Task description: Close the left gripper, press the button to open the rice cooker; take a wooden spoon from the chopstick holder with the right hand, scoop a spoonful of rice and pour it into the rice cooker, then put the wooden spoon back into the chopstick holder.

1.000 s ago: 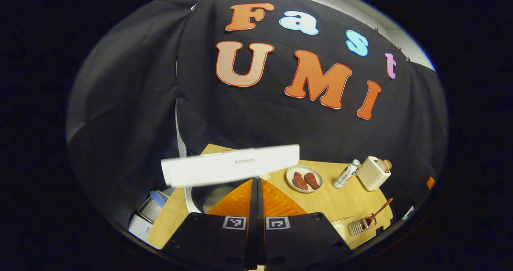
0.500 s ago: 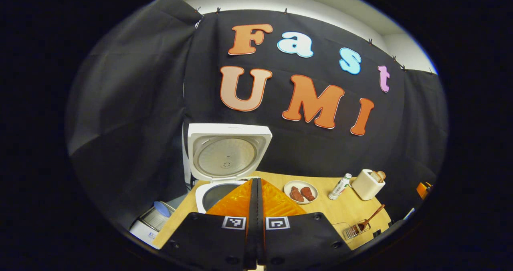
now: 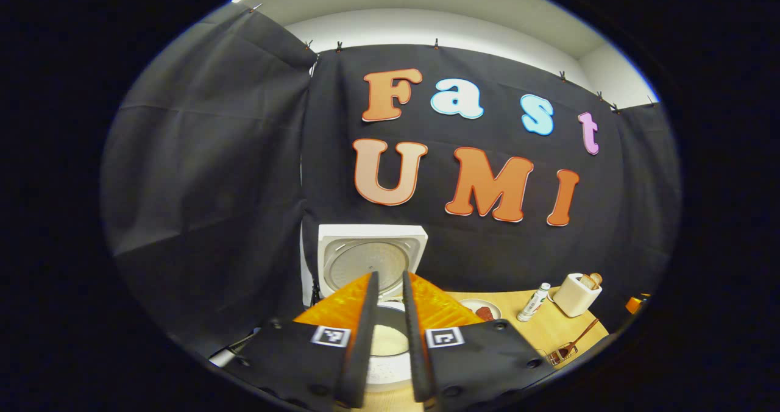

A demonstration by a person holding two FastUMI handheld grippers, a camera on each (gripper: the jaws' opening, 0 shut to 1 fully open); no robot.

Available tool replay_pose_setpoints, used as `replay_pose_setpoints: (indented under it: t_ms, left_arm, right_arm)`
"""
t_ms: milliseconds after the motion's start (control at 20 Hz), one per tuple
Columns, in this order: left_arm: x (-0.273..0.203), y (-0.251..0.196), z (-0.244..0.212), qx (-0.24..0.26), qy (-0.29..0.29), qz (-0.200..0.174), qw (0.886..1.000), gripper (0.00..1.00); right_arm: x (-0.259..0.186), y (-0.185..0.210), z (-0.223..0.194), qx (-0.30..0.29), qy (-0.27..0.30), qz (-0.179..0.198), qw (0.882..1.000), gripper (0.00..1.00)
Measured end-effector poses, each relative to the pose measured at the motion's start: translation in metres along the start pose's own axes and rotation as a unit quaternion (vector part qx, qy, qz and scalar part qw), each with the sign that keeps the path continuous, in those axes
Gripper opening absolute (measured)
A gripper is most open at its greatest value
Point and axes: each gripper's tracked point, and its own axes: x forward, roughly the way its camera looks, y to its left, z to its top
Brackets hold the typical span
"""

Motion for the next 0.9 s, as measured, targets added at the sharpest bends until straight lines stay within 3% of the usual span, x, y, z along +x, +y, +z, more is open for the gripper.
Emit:
replay_pose_setpoints:
  t_ms: [50,200,400,700,850,900]
  left_arm:
    - [-0.005,-0.006,0.003,-0.001,-0.001,-0.013,1.0,0.38]
    - [-0.013,-0.003,0.007,0.002,-0.006,-0.003,1.0,0.96]
    - [-0.021,0.01,0.019,0.023,-0.024,0.045,0.998,0.95]
    - [-0.028,0.012,0.011,0.015,-0.016,0.068,0.997,0.95]
    - [-0.029,0.019,0.011,0.019,-0.012,0.084,0.996,0.96]
    - [-0.03,0.019,0.011,0.02,-0.013,0.088,0.996,0.96]
  right_arm:
    - [0.006,0.0,-0.009,-0.001,0.007,0.002,1.0,0.96]
    - [0.028,-0.002,-0.039,0.001,0.036,0.006,0.999,0.96]
    - [0.058,-0.004,-0.082,0.031,0.091,0.022,0.995,0.96]
    - [0.098,-0.007,-0.134,0.096,0.166,0.033,0.981,0.96]
    - [0.116,-0.006,-0.138,0.123,0.176,0.04,0.976,0.9]
    - [0.122,-0.005,-0.139,0.133,0.179,0.041,0.974,0.82]
